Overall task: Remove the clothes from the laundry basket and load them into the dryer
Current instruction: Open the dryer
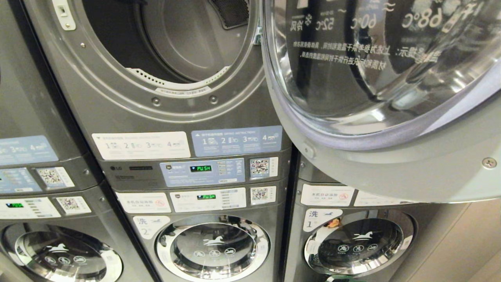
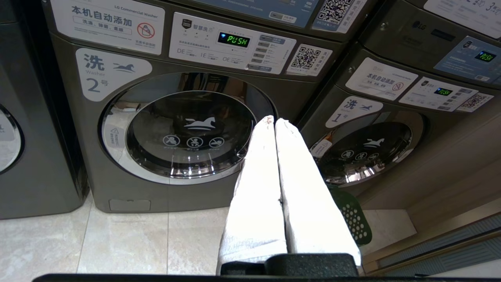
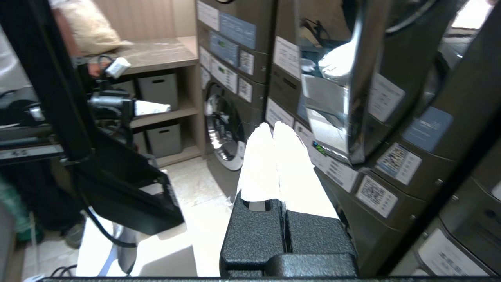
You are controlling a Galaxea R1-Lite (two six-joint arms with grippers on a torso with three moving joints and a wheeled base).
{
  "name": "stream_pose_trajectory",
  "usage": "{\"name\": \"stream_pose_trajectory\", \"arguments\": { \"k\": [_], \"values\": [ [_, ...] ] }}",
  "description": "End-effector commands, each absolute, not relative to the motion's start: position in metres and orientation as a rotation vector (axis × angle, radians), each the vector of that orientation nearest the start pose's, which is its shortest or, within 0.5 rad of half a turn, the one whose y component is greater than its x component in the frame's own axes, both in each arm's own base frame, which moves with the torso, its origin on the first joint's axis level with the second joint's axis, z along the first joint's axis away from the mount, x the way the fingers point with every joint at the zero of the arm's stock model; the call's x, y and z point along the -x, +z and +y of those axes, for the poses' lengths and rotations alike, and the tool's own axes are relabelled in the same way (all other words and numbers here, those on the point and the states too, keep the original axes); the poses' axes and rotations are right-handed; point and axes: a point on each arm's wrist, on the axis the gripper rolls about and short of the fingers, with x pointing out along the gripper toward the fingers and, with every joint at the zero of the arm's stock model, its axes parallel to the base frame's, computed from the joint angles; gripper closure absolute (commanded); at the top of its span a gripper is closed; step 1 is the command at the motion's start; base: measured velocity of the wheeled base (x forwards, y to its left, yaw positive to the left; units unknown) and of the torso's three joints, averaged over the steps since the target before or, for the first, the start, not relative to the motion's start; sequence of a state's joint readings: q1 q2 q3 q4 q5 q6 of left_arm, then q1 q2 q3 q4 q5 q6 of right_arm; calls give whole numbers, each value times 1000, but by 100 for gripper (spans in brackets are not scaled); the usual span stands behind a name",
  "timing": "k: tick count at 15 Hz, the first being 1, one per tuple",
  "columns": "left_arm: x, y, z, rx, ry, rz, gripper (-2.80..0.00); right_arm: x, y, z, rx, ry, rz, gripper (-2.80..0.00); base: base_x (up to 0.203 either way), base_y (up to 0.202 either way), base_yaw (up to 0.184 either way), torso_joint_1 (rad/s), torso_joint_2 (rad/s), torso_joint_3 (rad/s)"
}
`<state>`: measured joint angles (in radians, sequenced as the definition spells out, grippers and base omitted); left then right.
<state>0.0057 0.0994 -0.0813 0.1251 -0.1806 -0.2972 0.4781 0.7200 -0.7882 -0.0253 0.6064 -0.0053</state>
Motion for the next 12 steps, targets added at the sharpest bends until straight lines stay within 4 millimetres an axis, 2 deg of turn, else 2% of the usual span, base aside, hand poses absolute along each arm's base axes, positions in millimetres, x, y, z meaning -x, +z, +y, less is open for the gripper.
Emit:
{"name": "stream_pose_trajectory", "arguments": {
  "k": [1,6,12],
  "values": [
    [21,87,-4,311,-152,170,0,-36,298,34,13,1116,-93,0,0,0,0,0,0,0],
    [21,88,-4,313,-151,174,0,-51,312,43,19,1160,-85,0,0,0,0,0,0,0],
    [21,88,-4,314,-151,177,0,-51,309,41,30,1089,-91,0,0,0,0,0,0,0]
  ]
}}
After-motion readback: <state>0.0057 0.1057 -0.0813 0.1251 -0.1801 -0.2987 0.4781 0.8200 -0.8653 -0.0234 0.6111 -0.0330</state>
